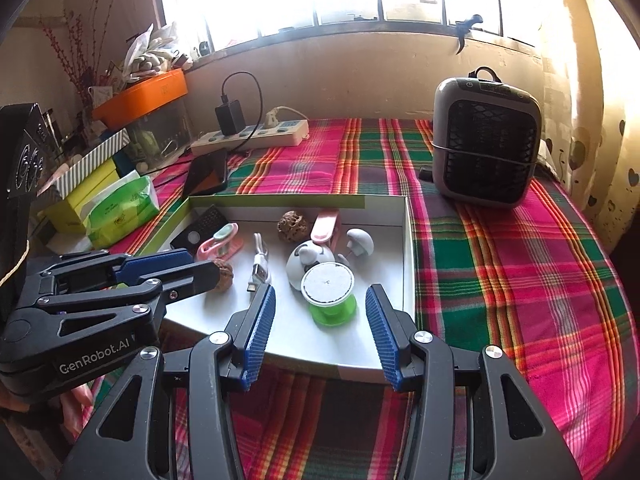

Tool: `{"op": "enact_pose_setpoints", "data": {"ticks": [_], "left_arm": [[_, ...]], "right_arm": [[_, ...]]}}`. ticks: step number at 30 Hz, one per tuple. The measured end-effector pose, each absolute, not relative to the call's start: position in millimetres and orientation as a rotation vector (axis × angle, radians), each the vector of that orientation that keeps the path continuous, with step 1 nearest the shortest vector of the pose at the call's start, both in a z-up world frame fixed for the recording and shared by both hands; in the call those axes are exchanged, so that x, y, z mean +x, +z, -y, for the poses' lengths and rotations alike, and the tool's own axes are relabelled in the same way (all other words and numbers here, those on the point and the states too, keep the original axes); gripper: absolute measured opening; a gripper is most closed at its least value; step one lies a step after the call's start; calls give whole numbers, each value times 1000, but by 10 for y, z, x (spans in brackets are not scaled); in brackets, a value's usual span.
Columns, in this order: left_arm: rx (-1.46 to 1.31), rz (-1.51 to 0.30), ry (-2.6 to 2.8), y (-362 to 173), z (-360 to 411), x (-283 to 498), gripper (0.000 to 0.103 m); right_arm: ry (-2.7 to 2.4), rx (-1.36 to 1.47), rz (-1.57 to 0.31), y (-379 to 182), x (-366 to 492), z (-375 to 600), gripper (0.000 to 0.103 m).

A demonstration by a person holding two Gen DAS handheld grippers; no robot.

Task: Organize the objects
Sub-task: 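Withdraw both open grippers away from the tray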

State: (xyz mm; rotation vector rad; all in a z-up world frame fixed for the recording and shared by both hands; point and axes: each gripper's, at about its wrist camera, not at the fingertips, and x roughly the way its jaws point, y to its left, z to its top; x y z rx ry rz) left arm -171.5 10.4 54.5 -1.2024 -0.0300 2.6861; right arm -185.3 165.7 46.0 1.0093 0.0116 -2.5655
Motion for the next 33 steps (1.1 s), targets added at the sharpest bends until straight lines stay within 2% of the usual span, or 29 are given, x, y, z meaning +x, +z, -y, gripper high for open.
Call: {"op": "enact_pose_setpoints", "data": {"ticks": [15,33], "left_arm": [[-1238,-2,2769,388,-114,-1127,26],[-1349,12,2802,97,-139,-814,26]], "right_arm": [[-2576,1069,-51,369,-1455,-1712,48],[-2577,1206,-141,124,-1168,-1691,48]]}}
